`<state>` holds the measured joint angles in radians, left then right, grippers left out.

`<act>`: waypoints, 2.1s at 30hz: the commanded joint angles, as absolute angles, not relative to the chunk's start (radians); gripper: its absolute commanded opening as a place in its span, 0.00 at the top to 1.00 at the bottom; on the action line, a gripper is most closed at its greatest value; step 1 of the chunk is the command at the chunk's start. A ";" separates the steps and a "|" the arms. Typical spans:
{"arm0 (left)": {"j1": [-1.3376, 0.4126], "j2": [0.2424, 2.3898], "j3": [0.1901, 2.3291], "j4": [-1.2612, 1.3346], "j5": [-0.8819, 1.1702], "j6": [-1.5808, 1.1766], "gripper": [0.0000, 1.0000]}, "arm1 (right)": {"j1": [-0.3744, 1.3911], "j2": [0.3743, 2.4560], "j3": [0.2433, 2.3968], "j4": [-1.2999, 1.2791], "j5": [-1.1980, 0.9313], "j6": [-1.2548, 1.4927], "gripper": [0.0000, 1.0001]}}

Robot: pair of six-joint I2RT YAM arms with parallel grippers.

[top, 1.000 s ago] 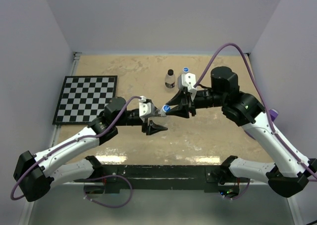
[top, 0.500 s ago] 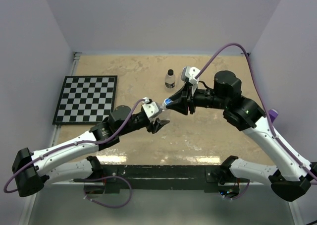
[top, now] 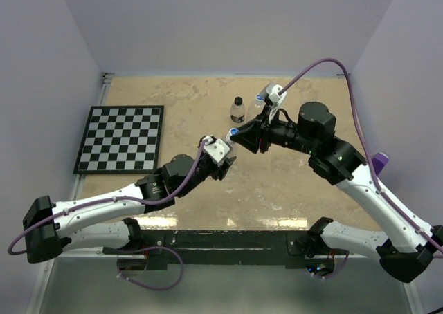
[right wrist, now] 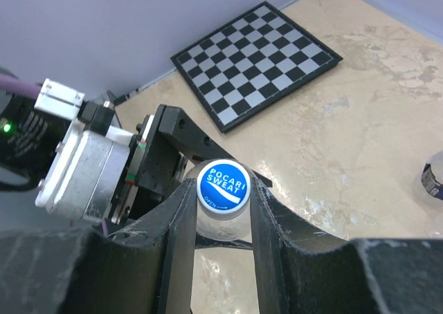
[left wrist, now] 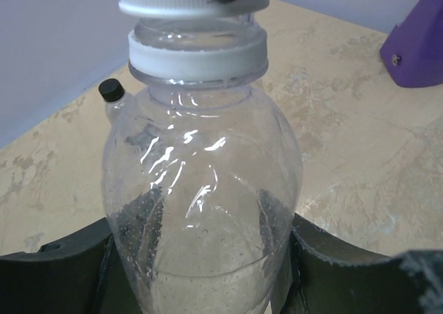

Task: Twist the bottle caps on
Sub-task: Screw the bottle cap onto the plastic bottle.

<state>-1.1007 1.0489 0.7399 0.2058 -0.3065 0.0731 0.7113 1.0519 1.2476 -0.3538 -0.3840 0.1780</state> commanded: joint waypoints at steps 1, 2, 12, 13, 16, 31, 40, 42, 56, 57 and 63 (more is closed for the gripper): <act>-1.172 1.066 0.801 0.538 -0.442 0.126 1.00 | 0.713 1.063 1.200 -0.348 -0.276 0.287 1.00; -1.184 1.077 0.801 0.560 -0.480 0.139 1.00 | 0.713 1.063 1.192 -0.344 -0.273 0.297 1.00; -1.221 1.105 0.782 0.529 -0.545 0.132 1.00 | 0.715 0.971 1.150 -0.250 -0.278 0.347 0.78; -1.221 1.094 0.772 0.511 -0.545 0.127 1.00 | 0.715 0.959 1.158 -0.247 -0.276 0.339 0.73; -1.200 1.063 0.758 0.419 -0.502 0.091 1.00 | 0.715 0.945 1.204 -0.262 -0.282 0.315 0.49; -0.861 0.913 0.692 0.287 0.357 0.011 1.00 | 0.712 0.899 1.278 -0.259 -0.527 0.008 0.35; -0.795 0.942 0.703 0.357 0.704 -0.037 1.00 | 0.701 0.943 1.273 -0.272 -0.824 -0.198 0.40; -0.795 0.948 0.701 0.376 0.715 -0.049 1.00 | 0.701 0.945 1.275 -0.265 -0.851 -0.210 0.40; -0.795 0.979 0.729 0.397 0.735 -0.069 1.00 | 0.701 0.985 1.282 -0.259 -0.905 -0.233 0.46; -0.796 0.979 0.729 0.397 0.735 -0.069 1.00 | 0.701 0.986 1.282 -0.258 -0.905 -0.233 0.46; -0.796 0.983 0.735 0.393 0.738 -0.069 1.00 | 0.701 0.999 1.287 -0.256 -0.910 -0.238 0.46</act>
